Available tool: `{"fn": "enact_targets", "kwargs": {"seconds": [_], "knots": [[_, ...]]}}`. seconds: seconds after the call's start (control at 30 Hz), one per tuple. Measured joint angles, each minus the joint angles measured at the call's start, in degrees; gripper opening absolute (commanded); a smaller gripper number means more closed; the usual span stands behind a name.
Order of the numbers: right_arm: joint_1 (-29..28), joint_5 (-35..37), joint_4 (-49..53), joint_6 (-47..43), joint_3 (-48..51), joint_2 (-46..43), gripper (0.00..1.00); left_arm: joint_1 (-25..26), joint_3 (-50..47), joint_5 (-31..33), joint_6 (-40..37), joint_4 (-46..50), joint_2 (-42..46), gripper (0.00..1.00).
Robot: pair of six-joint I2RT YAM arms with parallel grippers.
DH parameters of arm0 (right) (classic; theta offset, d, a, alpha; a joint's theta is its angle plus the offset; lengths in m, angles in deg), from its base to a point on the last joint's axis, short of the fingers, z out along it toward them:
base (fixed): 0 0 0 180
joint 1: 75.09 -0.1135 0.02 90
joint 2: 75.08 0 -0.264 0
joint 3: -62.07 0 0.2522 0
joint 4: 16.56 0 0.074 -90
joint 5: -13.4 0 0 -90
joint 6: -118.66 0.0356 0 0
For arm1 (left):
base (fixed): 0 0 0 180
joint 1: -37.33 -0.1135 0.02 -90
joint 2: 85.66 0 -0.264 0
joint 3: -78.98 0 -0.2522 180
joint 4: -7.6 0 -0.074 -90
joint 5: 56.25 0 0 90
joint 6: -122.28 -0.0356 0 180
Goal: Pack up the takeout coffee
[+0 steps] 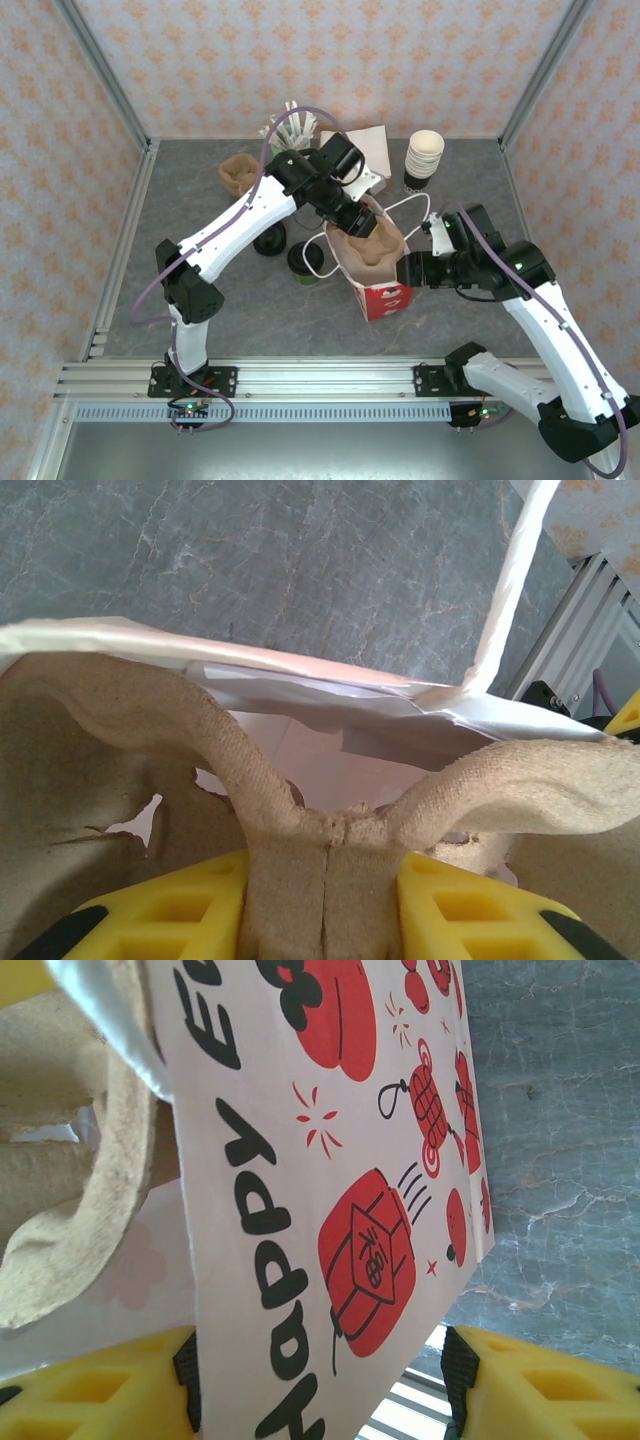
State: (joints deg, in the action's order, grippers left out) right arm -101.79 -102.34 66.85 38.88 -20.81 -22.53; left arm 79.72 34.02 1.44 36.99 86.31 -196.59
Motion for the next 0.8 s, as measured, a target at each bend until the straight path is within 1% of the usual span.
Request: {"fn": "enact_targets", "kwargs": {"seconds": [0.13,0.27,0.43,0.6,0.8], "knots": [[0.0,0.3,0.0,0.2,-0.5,0.0,0.65,0.2,-0.5,0.2,-0.2,-0.9,0.0,0.34],[0.0,1.2,-0.2,1.0,-2.0,-0.6,0.65,1.6,-2.5,4.4,-1.8,-2.0,0.0,0.34],[0.0,2.2,-0.8,1.9,-4.3,-1.6,0.65,3.7,-4.6,7.8,-4.4,-2.9,0.0,0.34],[0.0,5.4,-2.3,2.8,-5.6,-1.8,0.65,5.3,-4.8,10.4,-6.8,-3.1,0.0,0.34],[0.0,9.1,-5.5,3.3,-5.5,-1.7,0.66,5.9,-5.7,12.2,-8.7,-3.4,0.0,0.34]]}}
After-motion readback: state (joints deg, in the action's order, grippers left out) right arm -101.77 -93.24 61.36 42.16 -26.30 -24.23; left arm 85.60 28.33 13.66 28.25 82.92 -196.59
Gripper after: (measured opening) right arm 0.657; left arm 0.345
